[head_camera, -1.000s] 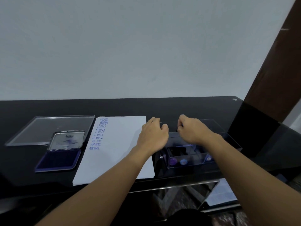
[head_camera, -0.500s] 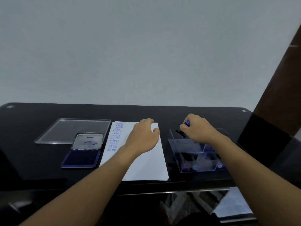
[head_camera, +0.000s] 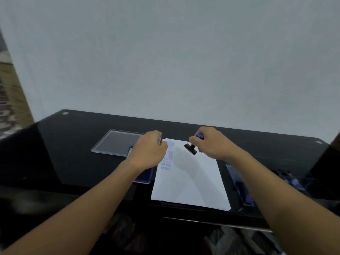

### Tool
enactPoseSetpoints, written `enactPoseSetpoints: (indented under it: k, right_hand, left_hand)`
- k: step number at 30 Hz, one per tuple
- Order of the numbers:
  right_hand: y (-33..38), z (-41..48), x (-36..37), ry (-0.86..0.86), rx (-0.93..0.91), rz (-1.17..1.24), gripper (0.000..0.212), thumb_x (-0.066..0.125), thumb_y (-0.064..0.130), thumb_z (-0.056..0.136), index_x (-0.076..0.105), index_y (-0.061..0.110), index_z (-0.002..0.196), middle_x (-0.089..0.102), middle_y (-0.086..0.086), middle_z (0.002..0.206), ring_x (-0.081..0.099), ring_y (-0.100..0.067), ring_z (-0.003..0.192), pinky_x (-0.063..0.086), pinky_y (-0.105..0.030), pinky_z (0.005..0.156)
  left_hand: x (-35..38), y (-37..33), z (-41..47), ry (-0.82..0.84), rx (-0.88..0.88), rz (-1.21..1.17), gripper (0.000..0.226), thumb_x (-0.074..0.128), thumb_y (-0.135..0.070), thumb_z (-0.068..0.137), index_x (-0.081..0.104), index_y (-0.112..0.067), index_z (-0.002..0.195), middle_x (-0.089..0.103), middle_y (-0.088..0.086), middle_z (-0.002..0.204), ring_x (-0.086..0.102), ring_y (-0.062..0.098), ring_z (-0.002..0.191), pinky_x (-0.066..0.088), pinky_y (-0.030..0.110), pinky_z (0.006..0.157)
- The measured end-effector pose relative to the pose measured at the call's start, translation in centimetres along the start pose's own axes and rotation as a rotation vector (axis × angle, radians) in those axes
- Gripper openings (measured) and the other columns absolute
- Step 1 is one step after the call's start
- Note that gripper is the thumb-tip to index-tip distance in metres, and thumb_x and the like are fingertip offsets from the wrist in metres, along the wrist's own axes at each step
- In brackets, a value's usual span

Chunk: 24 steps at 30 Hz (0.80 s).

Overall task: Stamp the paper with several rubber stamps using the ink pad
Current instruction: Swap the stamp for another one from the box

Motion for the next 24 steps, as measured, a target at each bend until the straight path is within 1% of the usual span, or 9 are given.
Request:
enactPoseSetpoints:
  k: [1, 3, 5, 8, 11, 13, 16, 19, 24]
  right_hand:
    - [1.0, 0.3, 0.8, 0.016, -0.020, 0.005, 0.028, 0.054, 0.038, 0.095, 0.058, 0.010, 0.098, 0.069, -0.010, 0.093, 0.049, -0.017, 0.066, 0.040, -0.030, 0.060]
    - [2.8, 0.7, 2.3, 0.039, -0.056, 0.014, 0.026, 0.054, 0.035, 0.096, 0.058, 0.010, 0.098, 0.068, -0.010, 0.092, 0.048, -0.016, 0.066, 0.039, -0.029, 0.060]
    - [4.4, 1.1, 3.7, 0.057, -0.093, 0.016, 0.024, 0.054, 0.032, 0.096, 0.057, 0.009, 0.099, 0.067, -0.010, 0.092, 0.048, -0.016, 0.068, 0.038, -0.028, 0.060]
    - [6.2, 1.7, 5.5, 0.079, -0.129, 0.001, 0.022, 0.053, 0.028, 0.096, 0.056, 0.006, 0.101, 0.064, -0.007, 0.093, 0.047, -0.014, 0.069, 0.038, -0.026, 0.059]
    - [7.6, 2.1, 6.9, 0.097, -0.158, -0.019, 0.021, 0.052, 0.025, 0.095, 0.057, 0.006, 0.102, 0.063, -0.006, 0.096, 0.049, -0.015, 0.072, 0.039, -0.027, 0.060]
    - [8.2, 2.3, 7.7, 0.110, -0.170, -0.025, 0.018, 0.052, 0.024, 0.094, 0.058, 0.009, 0.099, 0.065, -0.005, 0.097, 0.052, -0.015, 0.073, 0.041, -0.027, 0.061]
    - [9.0, 2.7, 9.2, 0.135, -0.188, -0.037, 0.016, 0.051, 0.023, 0.094, 0.058, 0.009, 0.096, 0.066, -0.005, 0.093, 0.054, -0.015, 0.072, 0.043, -0.026, 0.060]
    - [9.7, 3.0, 10.5, 0.159, -0.207, -0.051, 0.016, 0.051, 0.023, 0.095, 0.058, 0.008, 0.095, 0.066, -0.006, 0.093, 0.056, -0.017, 0.075, 0.045, -0.027, 0.062]
    - [10.8, 3.5, 12.9, 0.185, -0.210, -0.072, 0.024, 0.051, 0.021, 0.094, 0.059, -0.001, 0.099, 0.067, -0.014, 0.093, 0.052, -0.018, 0.071, 0.042, -0.030, 0.061]
  left_hand:
    - [-0.7, 0.8, -0.1, -0.009, -0.013, -0.003, 0.035, 0.045, -0.028, 0.102, 0.053, -0.016, 0.134, 0.053, 0.001, 0.136, 0.052, 0.015, 0.111, 0.036, 0.027, 0.089]
    - [-1.9, 2.5, -0.3, -0.013, -0.047, -0.003, 0.047, 0.045, -0.030, 0.103, 0.045, -0.014, 0.147, 0.049, 0.000, 0.147, 0.052, 0.013, 0.116, 0.035, 0.026, 0.092]
    - [-3.0, 4.3, -0.4, -0.022, -0.076, 0.005, 0.050, 0.045, -0.032, 0.102, 0.042, -0.016, 0.150, 0.046, 0.002, 0.151, 0.050, 0.013, 0.119, 0.035, 0.028, 0.095]
    - [-4.5, 6.7, -0.6, -0.050, -0.132, 0.011, 0.050, 0.046, -0.033, 0.102, 0.043, -0.016, 0.149, 0.049, 0.004, 0.148, 0.052, 0.017, 0.116, 0.039, 0.031, 0.096]
    - [-5.5, 8.6, -0.7, -0.065, -0.160, 0.032, 0.050, 0.047, -0.032, 0.102, 0.043, -0.015, 0.149, 0.046, 0.005, 0.151, 0.046, 0.022, 0.133, 0.036, 0.035, 0.108]
    - [-5.6, 9.6, -0.7, -0.059, -0.165, 0.042, 0.049, 0.047, -0.032, 0.103, 0.044, -0.013, 0.148, 0.046, 0.006, 0.152, 0.042, 0.024, 0.138, 0.035, 0.036, 0.111]
    - [-5.6, 11.3, -0.9, -0.057, -0.164, 0.037, 0.048, 0.048, -0.032, 0.102, 0.047, -0.012, 0.145, 0.048, 0.006, 0.150, 0.043, 0.023, 0.138, 0.036, 0.038, 0.113]
    - [-5.1, 12.9, -1.0, -0.052, -0.155, 0.019, 0.047, 0.048, -0.032, 0.102, 0.048, -0.011, 0.144, 0.049, 0.005, 0.148, 0.044, 0.021, 0.136, 0.037, 0.037, 0.111]
    - [-4.2, 15.2, -1.2, -0.056, -0.136, 0.018, 0.045, 0.048, -0.029, 0.102, 0.049, -0.013, 0.144, 0.047, 0.000, 0.151, 0.038, 0.016, 0.141, 0.031, 0.033, 0.114]
Point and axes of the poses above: each hand's wrist, its own z-axis towards the middle knuckle, its own x-axis out of the palm, y = z × x, the point moved 7 cm from there along z, towards the middle knuckle
